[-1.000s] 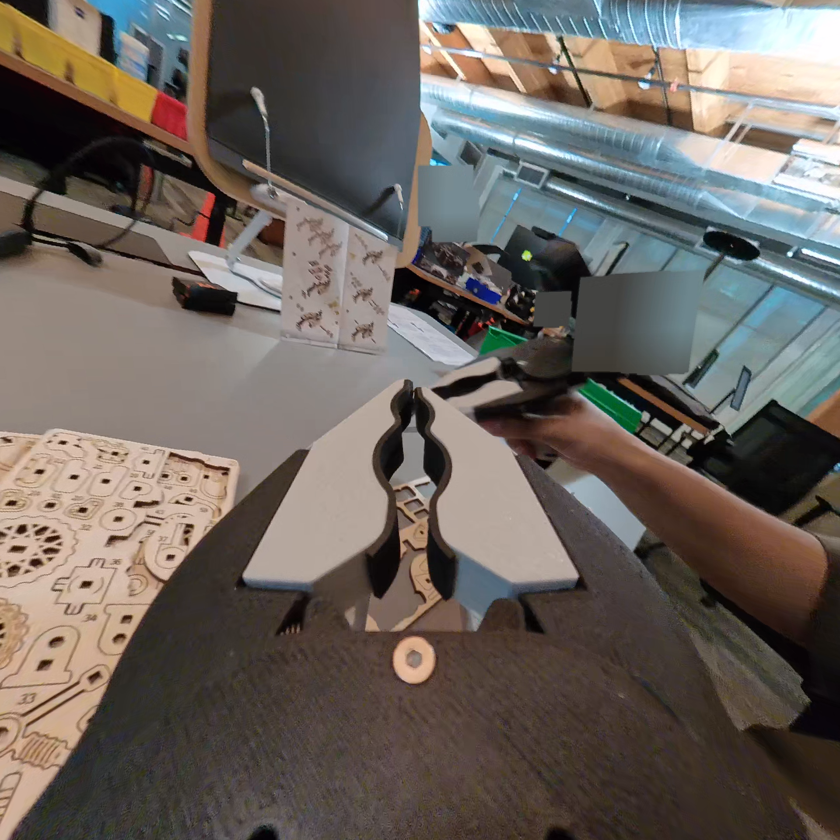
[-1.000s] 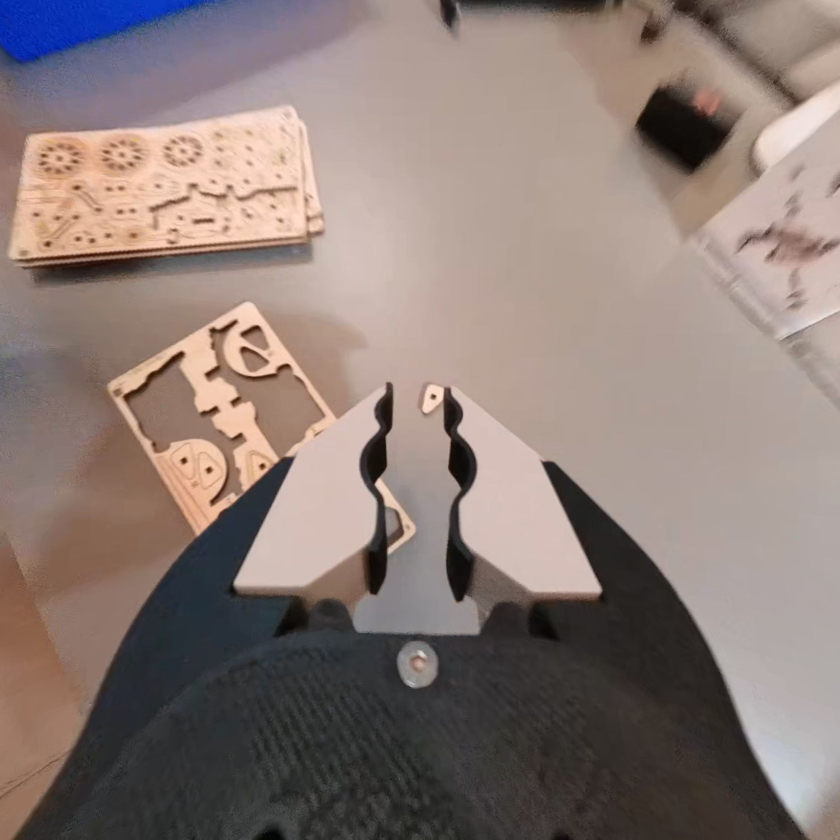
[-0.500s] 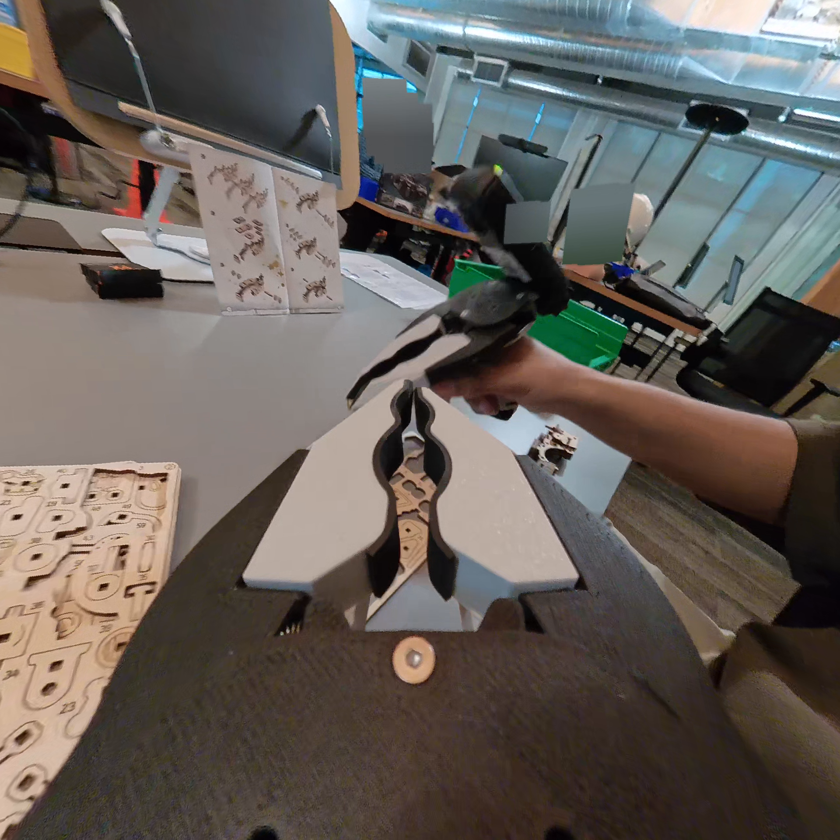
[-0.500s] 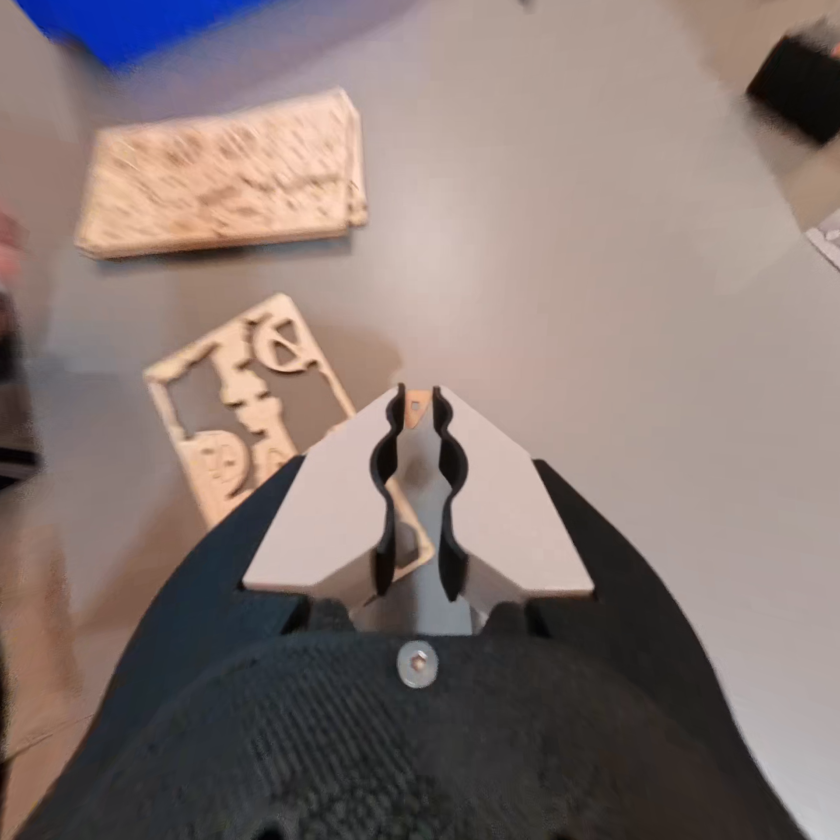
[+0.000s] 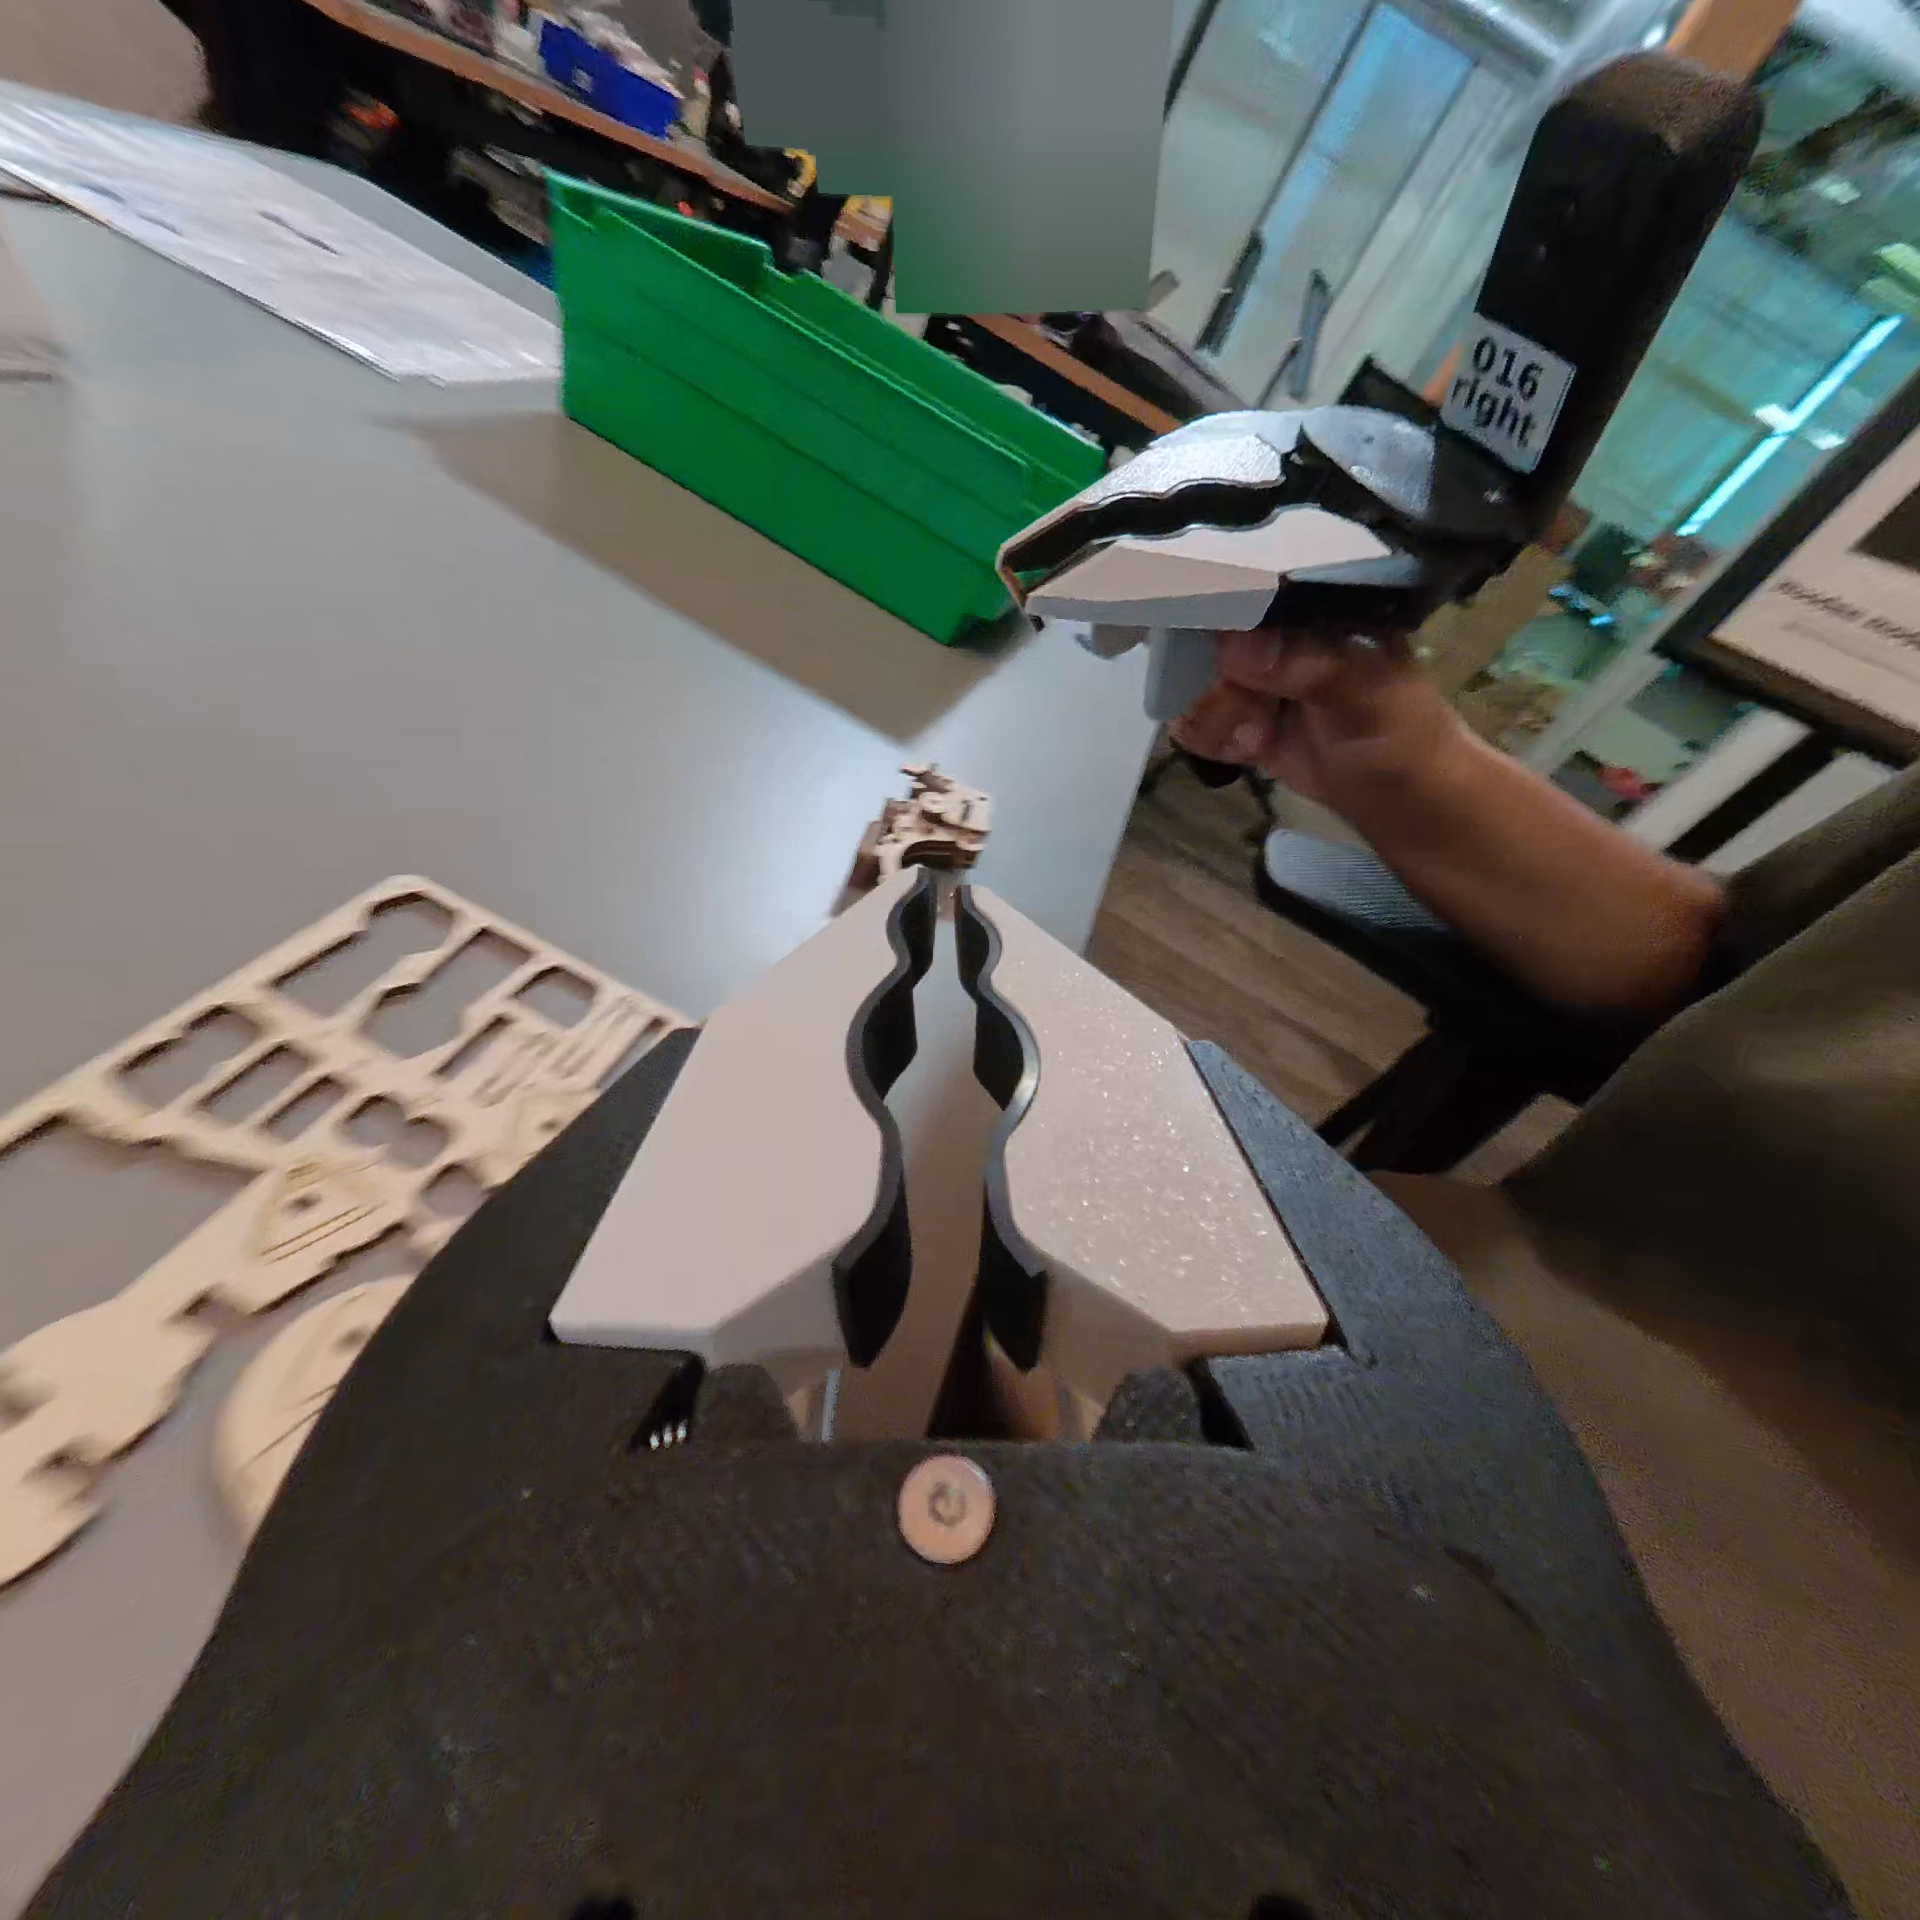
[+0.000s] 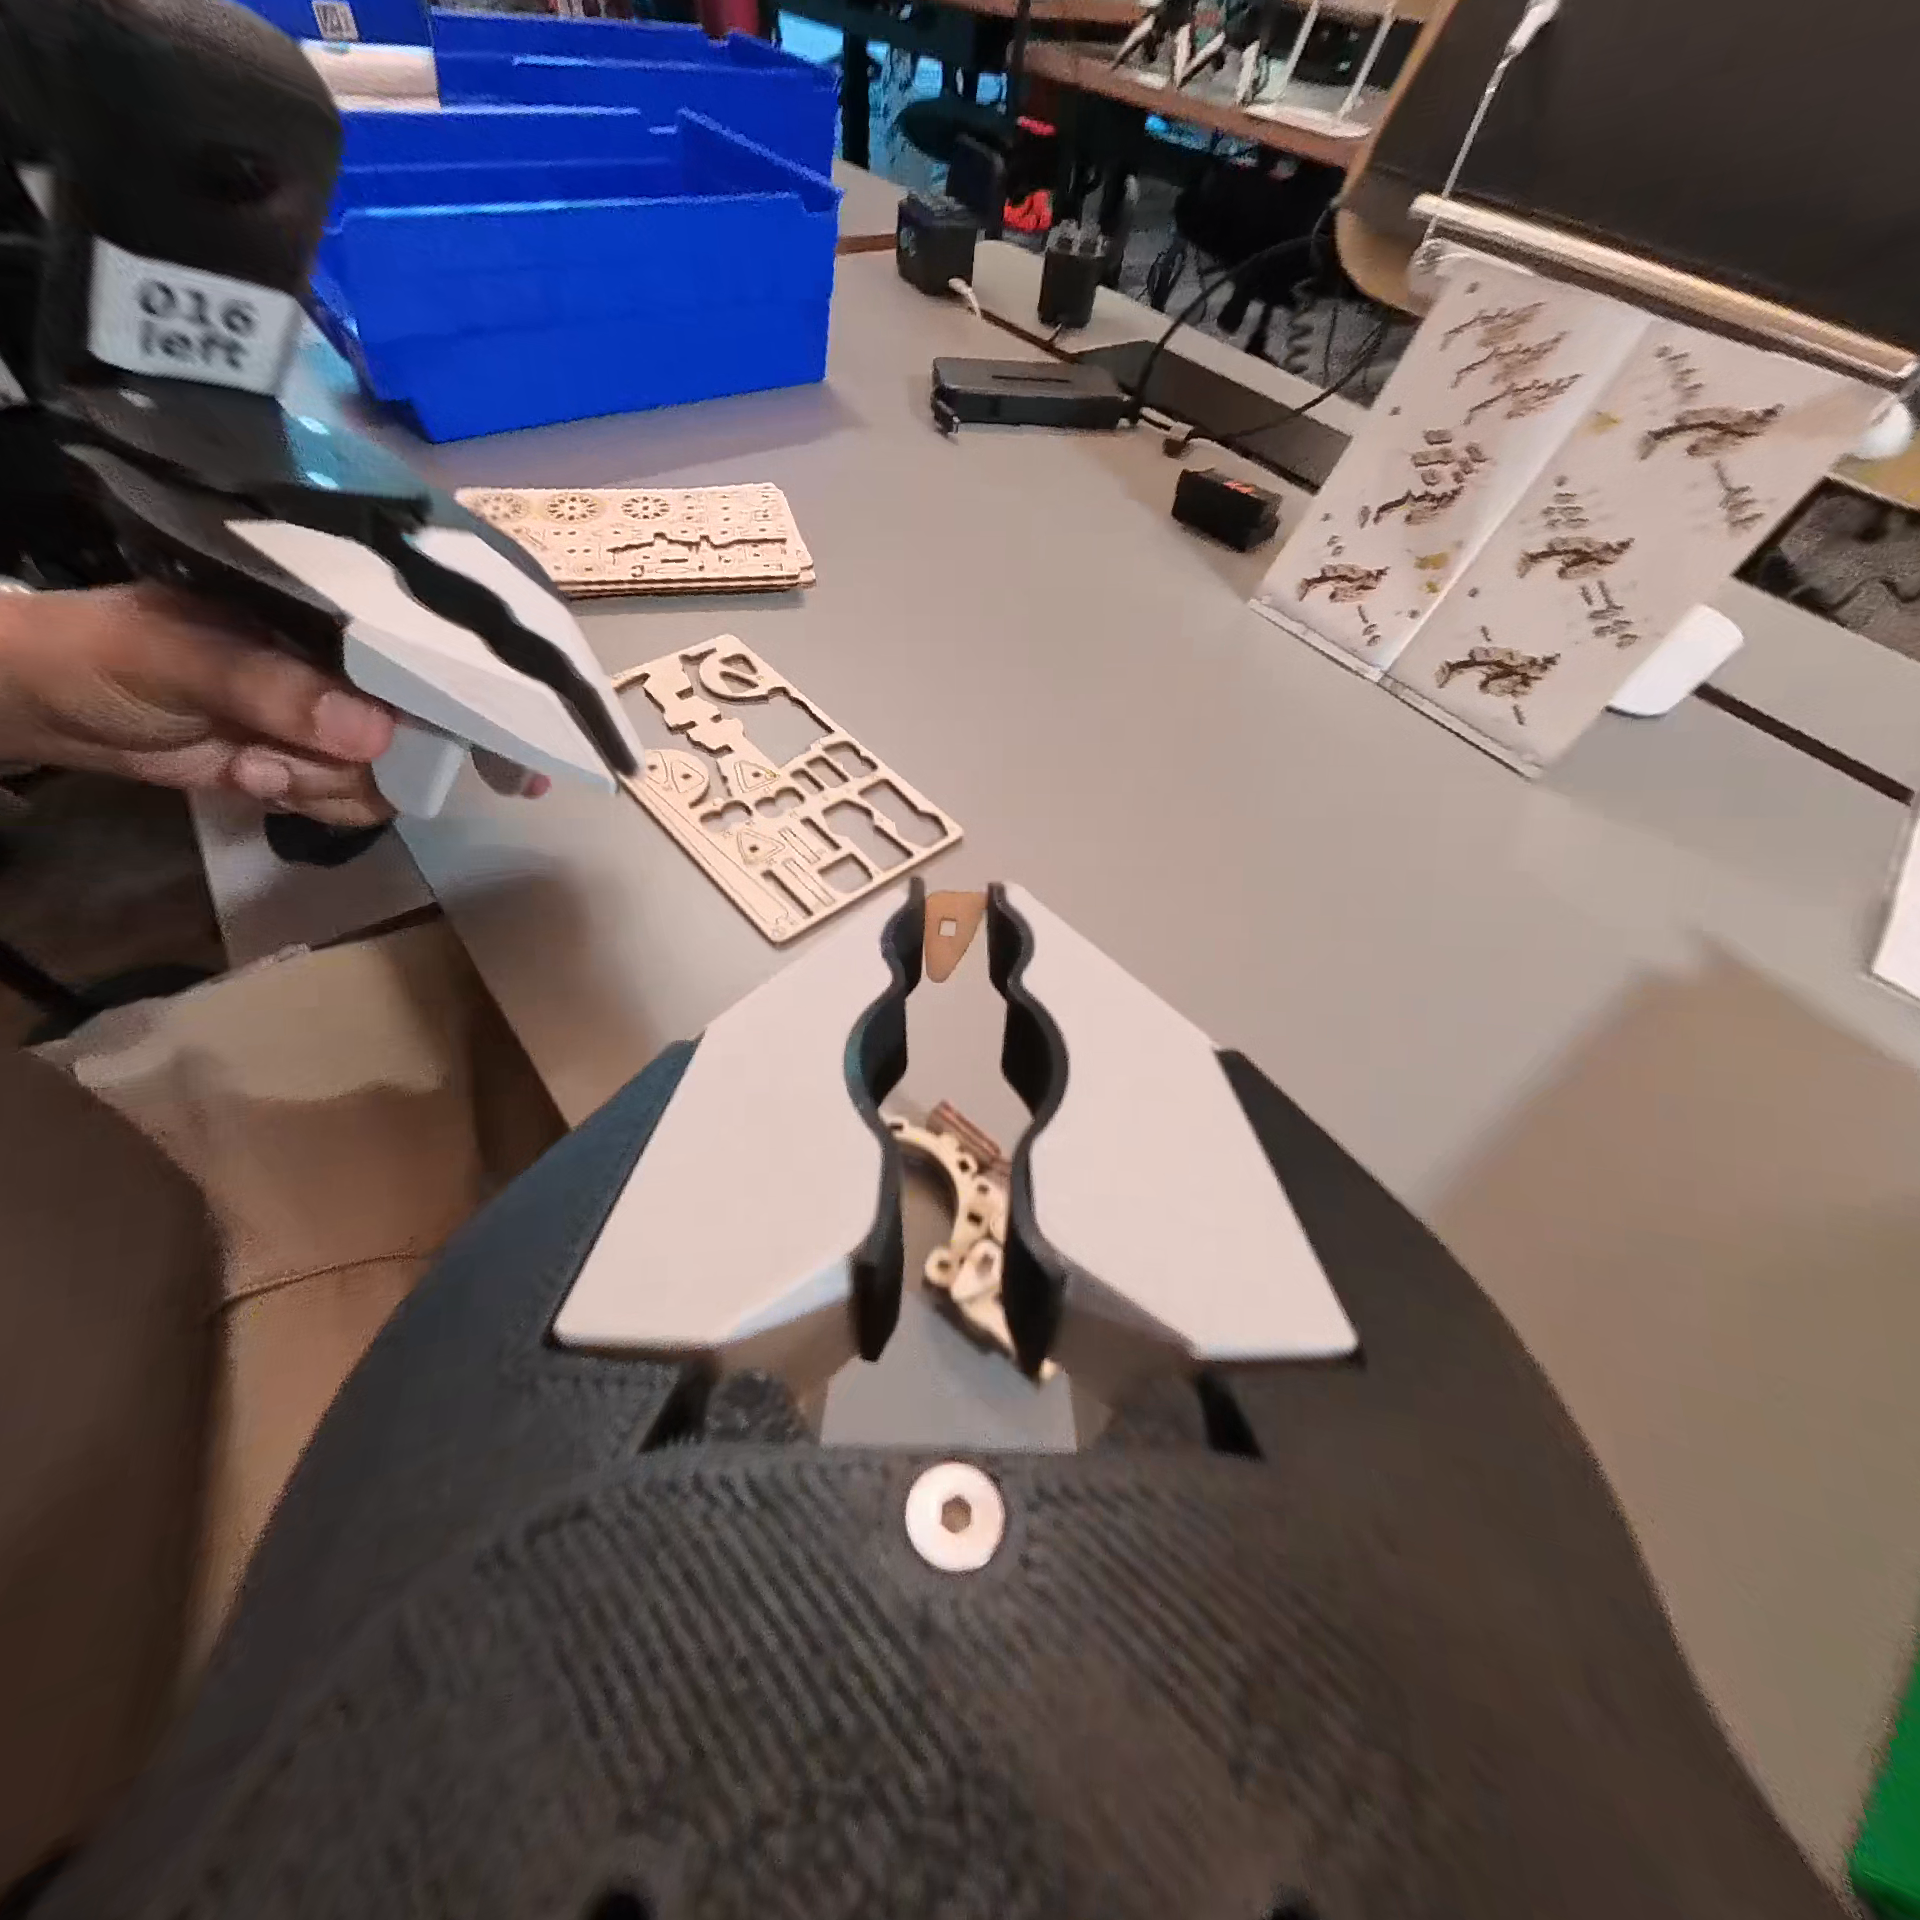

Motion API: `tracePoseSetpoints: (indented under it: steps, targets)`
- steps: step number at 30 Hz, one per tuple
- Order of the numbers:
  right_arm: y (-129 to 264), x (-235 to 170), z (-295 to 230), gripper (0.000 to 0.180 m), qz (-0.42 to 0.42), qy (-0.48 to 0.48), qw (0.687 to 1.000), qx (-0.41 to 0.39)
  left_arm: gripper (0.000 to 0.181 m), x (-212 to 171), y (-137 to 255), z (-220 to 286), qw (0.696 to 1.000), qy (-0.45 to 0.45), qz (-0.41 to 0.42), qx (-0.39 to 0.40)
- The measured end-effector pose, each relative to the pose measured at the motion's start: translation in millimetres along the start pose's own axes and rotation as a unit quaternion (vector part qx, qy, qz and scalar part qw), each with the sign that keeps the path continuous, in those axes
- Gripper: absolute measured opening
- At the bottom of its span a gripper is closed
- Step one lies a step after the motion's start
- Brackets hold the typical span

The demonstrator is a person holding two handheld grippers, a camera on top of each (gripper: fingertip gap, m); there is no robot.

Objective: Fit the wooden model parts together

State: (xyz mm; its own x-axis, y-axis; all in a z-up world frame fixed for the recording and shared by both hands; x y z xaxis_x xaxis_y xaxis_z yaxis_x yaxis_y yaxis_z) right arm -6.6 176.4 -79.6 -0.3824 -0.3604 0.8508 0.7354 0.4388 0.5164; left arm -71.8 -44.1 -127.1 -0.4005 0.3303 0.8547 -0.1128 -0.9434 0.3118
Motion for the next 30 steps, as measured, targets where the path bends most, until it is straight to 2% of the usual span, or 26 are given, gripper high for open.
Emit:
tracePoseSetpoints:
  steps: [5, 8, 14, 18, 22, 24, 30]
  targets:
    - [17.4, -14.4, -17.2, 0.011, 0.056, 0.014, 0.997, 0.049, 0.002, 6.6, -47.6, 9.4, 0.984, 0.095, 0.027, -0.149]
    - [12.8, -19.9, -27.5, 0.010, 0.034, 0.050, 0.997, 0.038, 0.008, 10.0, -62.6, 3.1, 0.961, 0.171, 0.044, -0.212]
    - [2.4, -20.8, -47.0, 0.010, -0.008, 0.131, 0.991, -0.013, 0.012, 6.5, -59.4, -6.1, 0.943, 0.227, 0.059, -0.237]
    - [-4.1, -18.5, -57.1, 0.011, -0.021, 0.159, 0.986, -0.036, 0.019, 0.6, -62.7, -6.2, 0.928, 0.262, 0.010, -0.265]
    - [-5.5, -14.9, -62.1, 0.010, -0.018, 0.178, 0.983, -0.047, 0.015, -2.0, -61.6, -4.5, 0.924, 0.271, -0.015, -0.271]
    - [-6.1, -14.9, -65.9, 0.010, -0.016, 0.186, 0.982, -0.040, 0.002, -2.0, -60.5, -2.1, 0.917, 0.272, -0.017, -0.290]
    - [-8.5, -17.9, -69.5, 0.010, -0.022, 0.197, 0.979, -0.043, 0.000, -4.8, -60.3, -1.7, 0.920, 0.277, -0.026, -0.276]
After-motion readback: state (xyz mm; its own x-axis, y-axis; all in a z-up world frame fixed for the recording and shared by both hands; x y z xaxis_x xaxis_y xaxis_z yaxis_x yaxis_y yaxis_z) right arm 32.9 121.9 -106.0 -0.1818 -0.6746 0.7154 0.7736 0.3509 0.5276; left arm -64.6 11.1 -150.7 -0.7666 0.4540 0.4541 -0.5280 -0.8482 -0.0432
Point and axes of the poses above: each gripper's, where its closed fingertips meet, y back along the fingers, x out of its top, z = x × y across the jaws, the point moved 9 cm from there along y, back along the fingers, and after that the axes turned 11 degrees about -z, right-handed, at the moved point
